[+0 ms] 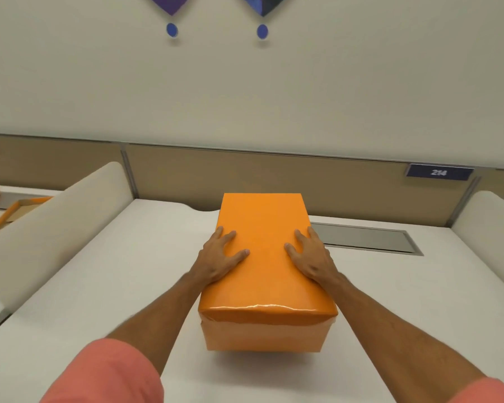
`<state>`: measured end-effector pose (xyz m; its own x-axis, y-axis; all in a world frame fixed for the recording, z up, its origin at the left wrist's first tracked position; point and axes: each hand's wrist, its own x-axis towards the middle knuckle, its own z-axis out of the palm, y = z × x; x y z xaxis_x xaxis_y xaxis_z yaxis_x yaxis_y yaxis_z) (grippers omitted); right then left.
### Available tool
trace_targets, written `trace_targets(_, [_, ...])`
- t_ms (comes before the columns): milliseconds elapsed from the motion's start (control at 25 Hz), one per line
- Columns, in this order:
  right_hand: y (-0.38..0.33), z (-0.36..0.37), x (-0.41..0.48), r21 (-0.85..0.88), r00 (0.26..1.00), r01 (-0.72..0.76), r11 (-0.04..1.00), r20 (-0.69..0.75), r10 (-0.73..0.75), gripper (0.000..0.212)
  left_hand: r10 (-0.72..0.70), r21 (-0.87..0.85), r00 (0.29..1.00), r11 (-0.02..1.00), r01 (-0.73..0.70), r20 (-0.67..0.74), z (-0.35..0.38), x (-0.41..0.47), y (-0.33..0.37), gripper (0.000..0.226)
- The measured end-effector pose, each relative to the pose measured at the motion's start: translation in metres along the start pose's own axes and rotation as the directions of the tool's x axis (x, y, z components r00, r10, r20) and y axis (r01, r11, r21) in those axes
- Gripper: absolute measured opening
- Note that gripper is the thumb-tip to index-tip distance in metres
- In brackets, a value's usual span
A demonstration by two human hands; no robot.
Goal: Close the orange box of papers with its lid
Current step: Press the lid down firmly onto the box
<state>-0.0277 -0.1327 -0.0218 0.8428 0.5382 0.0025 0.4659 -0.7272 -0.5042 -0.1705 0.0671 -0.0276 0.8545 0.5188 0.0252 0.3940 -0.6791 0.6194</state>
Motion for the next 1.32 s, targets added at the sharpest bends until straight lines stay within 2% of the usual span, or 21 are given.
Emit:
trace_targets(320, [-0.08,0.048,0.052,0.03,0.99,0.115,0.993,0.079,-0.117,0.068,-0.121,0.021,0.991,0.992,0.122,-0.052,-0.061,0.022,-0.071,0.083])
trace_targets(680, [-0.199,0.129,0.105,0.077,0.994,0.075,0.994,0.073,-0.081,0.07,-0.112,0.059,0.993,0.992,0.113,-0.031,-0.151,0.081,-0.184,0.08])
trace_targets(1080, [-0.307,0.205,0.154,0.071,0.999,-0.018,0.997,0.05,0.014,0.071,-0.062,0.052,0.994,0.997,0.058,0.087,-0.227,0.148,-0.297,0.078])
trace_targets(1320, [-0.346,0.236,0.163,0.055,0.998,-0.052,0.997,0.022,0.05,0.07,-0.059,0.153,0.975,0.988,0.026,0.216,-0.246,0.169,-0.341,0.079])
